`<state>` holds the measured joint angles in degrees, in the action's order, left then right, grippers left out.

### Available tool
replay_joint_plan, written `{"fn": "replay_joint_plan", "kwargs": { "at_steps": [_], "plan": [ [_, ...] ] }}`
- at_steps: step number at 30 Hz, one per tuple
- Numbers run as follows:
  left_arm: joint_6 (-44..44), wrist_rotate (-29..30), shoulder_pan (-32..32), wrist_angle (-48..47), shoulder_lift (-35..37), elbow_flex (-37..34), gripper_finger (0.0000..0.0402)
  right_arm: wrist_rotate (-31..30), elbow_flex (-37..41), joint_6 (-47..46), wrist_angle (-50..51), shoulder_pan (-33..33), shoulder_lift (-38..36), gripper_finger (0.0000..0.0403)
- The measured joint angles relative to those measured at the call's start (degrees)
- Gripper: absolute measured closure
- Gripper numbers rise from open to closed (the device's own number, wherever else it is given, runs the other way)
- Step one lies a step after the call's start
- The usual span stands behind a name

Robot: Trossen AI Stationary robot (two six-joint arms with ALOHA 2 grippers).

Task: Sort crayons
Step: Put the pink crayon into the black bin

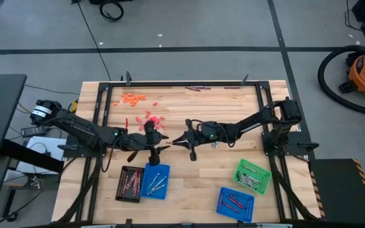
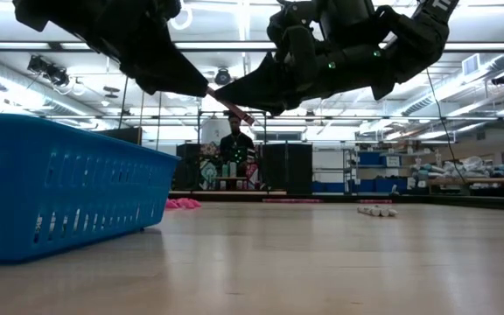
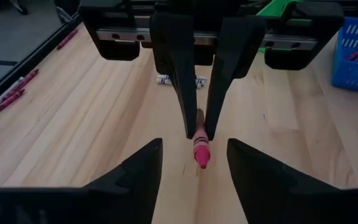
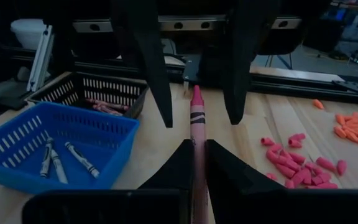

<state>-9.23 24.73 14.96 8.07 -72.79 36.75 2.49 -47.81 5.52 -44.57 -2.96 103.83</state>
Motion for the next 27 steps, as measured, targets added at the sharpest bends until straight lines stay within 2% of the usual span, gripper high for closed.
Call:
{"fn": "replay_joint_plan", "kwargs": {
  "at_steps": [4, 21, 27],
  "plan": [
    [0.0, 0.0, 0.0, 0.5, 0.0, 0.0, 0.023, 0.0, 0.0, -0.3, 0.0, 0.0, 0.0, 0.0366],
    [0.3, -0.3, 0.0, 0.7, 0.0, 0.0, 0.0373, 0.1, 0.0, -1.3, -0.8, -0.1, 0.0, 0.0366],
    [0.9, -0.2, 0.0, 0.9, 0.0, 0.0, 0.0377, 0.1, 0.0, -2.9, -0.8, -0.1, 0.0, 0.0345]
  ]
}}
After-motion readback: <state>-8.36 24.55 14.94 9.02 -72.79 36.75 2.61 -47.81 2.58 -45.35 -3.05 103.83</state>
